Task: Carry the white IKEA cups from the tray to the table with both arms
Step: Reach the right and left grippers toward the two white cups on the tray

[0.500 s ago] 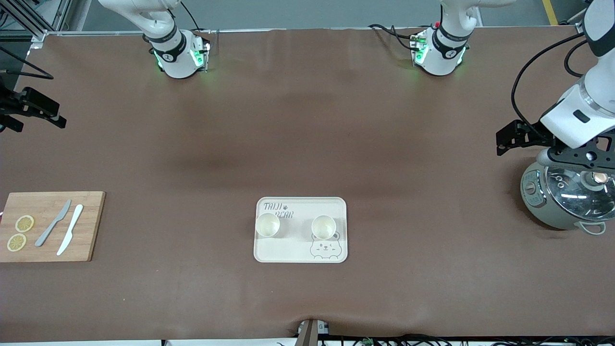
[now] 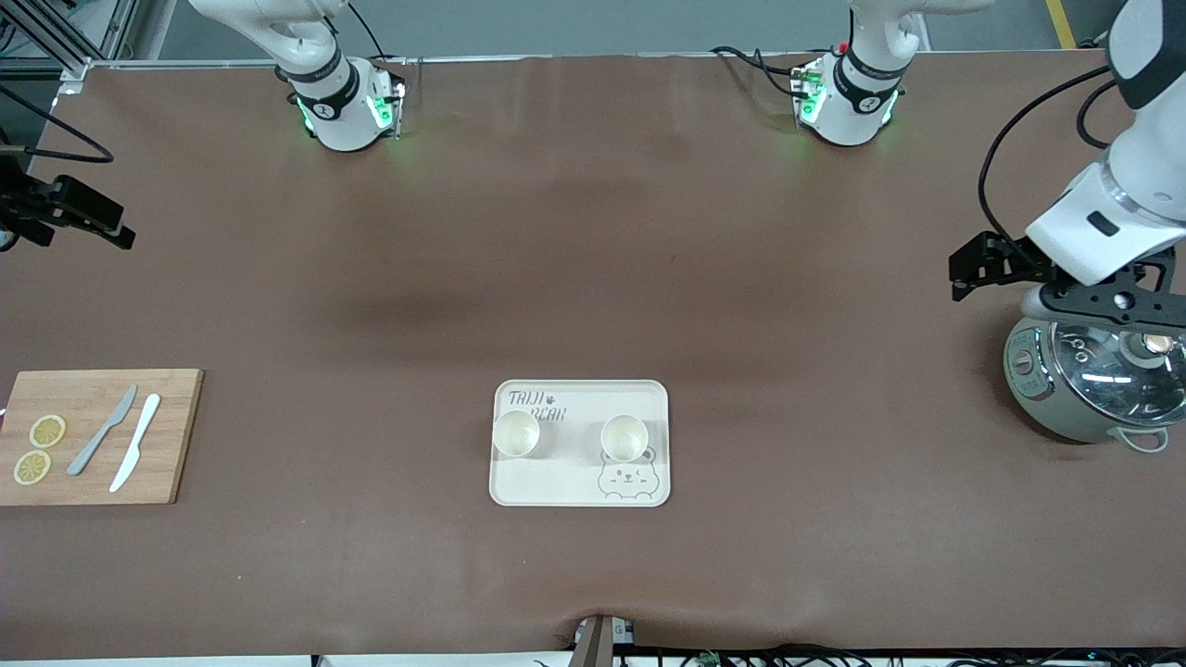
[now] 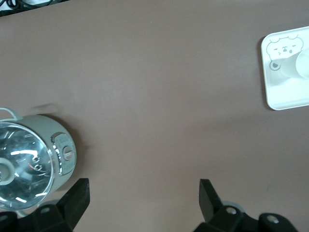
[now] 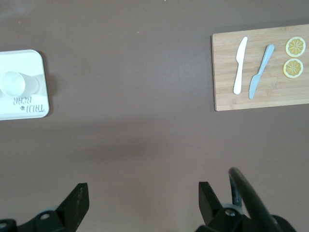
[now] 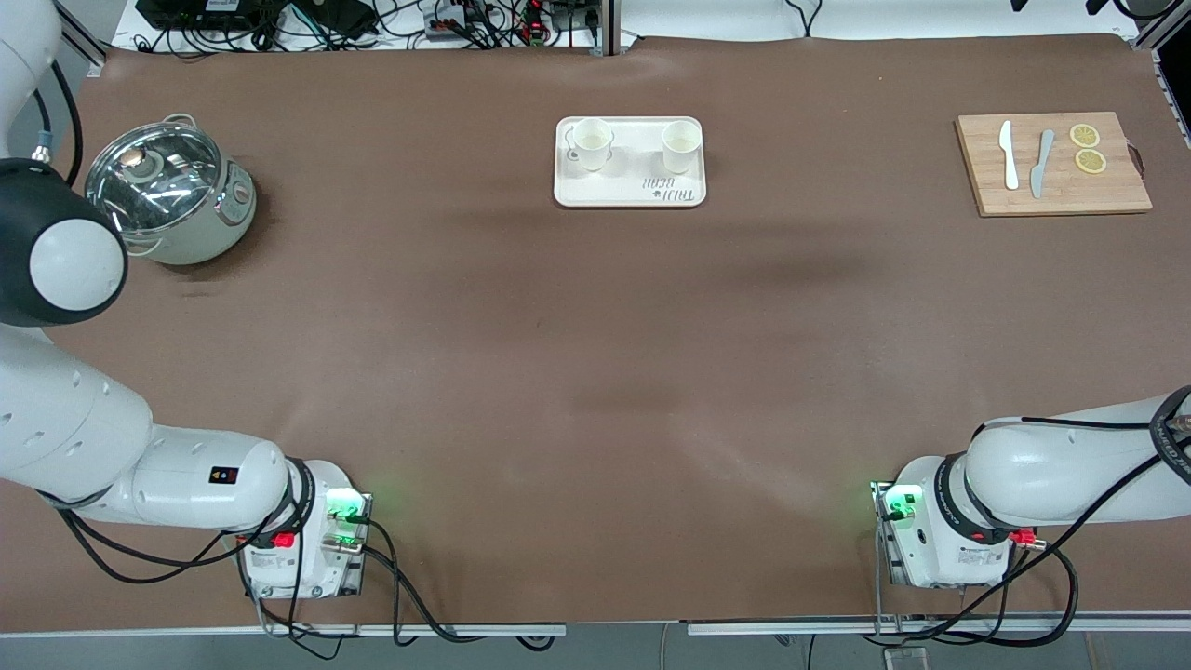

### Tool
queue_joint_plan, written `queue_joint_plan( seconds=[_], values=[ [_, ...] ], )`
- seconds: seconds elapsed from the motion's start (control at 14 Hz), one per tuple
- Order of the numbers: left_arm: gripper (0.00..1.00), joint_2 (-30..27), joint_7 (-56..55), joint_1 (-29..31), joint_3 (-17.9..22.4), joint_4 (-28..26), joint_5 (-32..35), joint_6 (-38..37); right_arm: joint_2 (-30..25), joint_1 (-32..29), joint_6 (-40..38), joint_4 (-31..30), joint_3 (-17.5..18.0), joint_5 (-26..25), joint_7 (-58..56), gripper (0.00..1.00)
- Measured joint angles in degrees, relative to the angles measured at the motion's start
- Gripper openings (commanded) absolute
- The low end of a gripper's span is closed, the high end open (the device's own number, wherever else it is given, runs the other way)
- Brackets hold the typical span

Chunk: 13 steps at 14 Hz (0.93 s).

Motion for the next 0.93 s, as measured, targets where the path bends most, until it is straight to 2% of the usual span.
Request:
queue_joint_plan(
  seconds=[0.29,0.64,0.93],
  values=[
    [1.0,5.4,-8.5,-3.6,-1.2,0.6,0.5,4.0,0.9,0.4,-0.3,0.0,0.1,-0.3,0.1,1.0],
    [1.0,18.8,-18.5,-11.7,-1.4,7.7,1.0,13.0,4.1,3.8,-0.6,-0.2,0.2,-0.3,0.4,1.0],
    [1.0,28.1,-20.6,-15.1,-1.4,13.5,1.1,15.9,9.7,7.7,4.1,-0.3,0.4,1.2,2.4,1.0]
  ],
)
